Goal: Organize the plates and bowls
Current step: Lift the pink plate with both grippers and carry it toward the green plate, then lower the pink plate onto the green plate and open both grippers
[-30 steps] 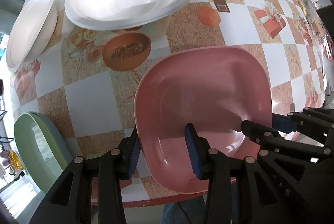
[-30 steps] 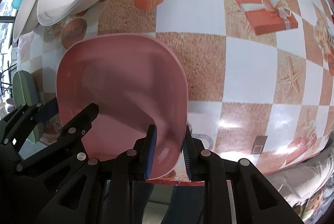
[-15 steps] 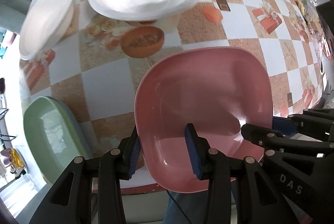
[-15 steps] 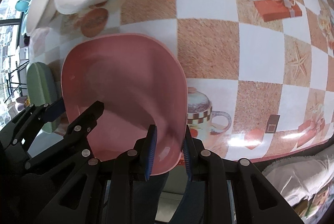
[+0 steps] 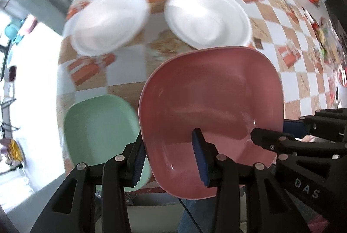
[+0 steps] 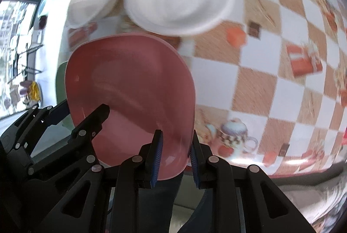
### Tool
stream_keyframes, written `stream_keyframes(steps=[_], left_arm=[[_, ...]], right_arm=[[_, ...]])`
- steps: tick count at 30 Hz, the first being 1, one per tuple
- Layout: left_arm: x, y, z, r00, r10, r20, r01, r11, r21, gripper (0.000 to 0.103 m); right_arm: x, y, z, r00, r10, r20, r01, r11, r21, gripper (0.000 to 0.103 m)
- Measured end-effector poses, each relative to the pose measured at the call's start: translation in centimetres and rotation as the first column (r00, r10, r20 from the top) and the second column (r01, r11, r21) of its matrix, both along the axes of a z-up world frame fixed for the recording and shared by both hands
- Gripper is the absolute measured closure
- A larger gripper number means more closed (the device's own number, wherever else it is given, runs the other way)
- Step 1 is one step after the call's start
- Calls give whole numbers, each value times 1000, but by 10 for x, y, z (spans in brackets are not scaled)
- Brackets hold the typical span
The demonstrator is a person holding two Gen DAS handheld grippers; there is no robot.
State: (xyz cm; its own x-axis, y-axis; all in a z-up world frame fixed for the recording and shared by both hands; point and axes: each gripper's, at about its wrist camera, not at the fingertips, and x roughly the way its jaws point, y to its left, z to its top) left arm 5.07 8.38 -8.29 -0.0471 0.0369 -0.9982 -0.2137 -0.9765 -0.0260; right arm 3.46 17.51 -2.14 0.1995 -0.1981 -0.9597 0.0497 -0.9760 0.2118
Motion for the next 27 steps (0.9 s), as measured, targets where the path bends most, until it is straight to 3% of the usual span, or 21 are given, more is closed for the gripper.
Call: stream_keyframes(steps=[6, 13, 27], left_arm=[[0, -53, 11, 993, 112, -43, -113, 993, -16, 59], [-3, -107, 10, 976, 214, -35, -215, 976, -42, 59], [-3, -147, -9, 964, 267, 0, -266, 961, -76, 59]], right_arm=[[-4, -35, 11, 994, 109, -20, -109, 994, -20, 76], [-12, -69, 11, 984, 178, 8, -178, 983, -47, 76], [-14, -85, -16, 973, 205, 101, -198, 977, -78, 76]])
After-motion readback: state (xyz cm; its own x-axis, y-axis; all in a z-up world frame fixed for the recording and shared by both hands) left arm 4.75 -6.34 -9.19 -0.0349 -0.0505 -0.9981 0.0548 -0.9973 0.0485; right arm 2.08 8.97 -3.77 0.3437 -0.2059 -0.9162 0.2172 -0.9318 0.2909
